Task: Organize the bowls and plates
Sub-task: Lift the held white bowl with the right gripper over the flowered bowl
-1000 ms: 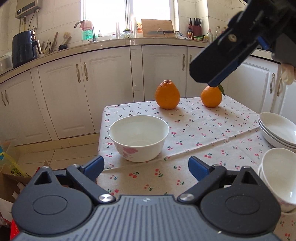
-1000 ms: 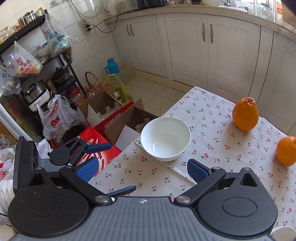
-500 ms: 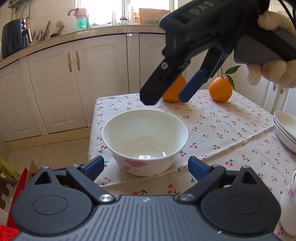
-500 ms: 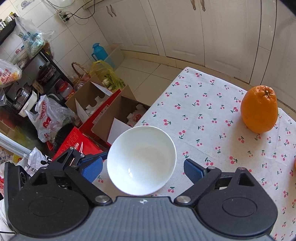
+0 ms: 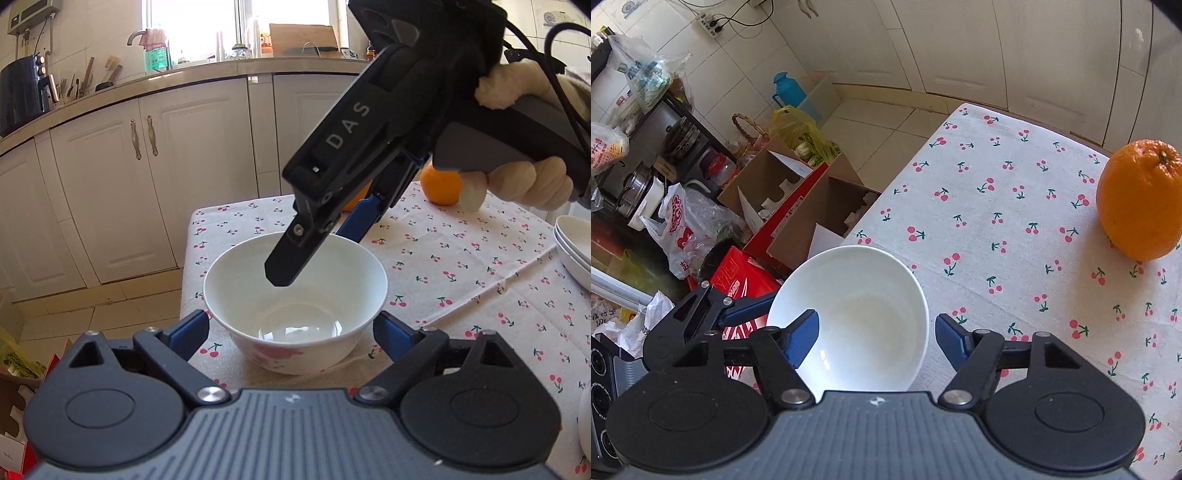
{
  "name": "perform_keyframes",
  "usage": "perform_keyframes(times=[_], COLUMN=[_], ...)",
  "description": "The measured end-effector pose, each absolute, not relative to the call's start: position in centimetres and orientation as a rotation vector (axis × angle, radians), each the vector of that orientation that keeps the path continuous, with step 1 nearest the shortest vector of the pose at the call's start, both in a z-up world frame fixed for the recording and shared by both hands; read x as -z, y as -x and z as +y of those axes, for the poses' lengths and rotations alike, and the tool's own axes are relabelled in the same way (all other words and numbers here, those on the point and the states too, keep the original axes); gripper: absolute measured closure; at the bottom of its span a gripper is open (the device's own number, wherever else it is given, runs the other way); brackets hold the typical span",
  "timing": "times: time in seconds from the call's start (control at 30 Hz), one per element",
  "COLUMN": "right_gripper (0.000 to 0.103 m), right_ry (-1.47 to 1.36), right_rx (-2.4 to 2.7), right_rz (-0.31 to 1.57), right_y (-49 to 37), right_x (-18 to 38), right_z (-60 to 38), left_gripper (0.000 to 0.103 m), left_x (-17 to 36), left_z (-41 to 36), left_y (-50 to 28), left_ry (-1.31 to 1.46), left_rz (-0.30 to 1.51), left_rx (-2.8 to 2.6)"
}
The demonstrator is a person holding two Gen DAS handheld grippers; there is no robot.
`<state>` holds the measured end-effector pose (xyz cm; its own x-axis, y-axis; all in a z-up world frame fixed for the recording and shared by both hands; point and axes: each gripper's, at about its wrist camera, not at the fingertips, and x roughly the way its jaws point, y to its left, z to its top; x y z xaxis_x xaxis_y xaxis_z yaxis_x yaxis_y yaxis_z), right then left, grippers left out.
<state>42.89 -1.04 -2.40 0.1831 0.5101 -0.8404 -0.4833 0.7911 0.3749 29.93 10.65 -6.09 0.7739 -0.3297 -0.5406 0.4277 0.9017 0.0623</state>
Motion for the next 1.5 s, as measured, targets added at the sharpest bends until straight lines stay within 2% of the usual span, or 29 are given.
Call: perform_keyframes(times=[0.17,0.7,1.5], right_gripper=[0.035,0.035,0.035], right_ry=[-0.014,0.017,0.032], right_rx=[-0.710,-0.714,-0.761], right_rz=[1.197,1.180,1.067], right_y=[-42.8,-41.3,-28.4], right_x=[2.6,1.6,-5.0], right_z=[-0.7,-0.6,-4.3], left_gripper=[0.011,0.011,0.011], left_x=[6.1,4.9,-1.1], left_z=[10.5,10.6,7.7], left_y=[-30.1,-28.8,-17.3], left_ry=[-0.182,-0.175,-0.216], left_rz=[0.549,0.551,0.512], left_rx=[0.421,0.428,0.449])
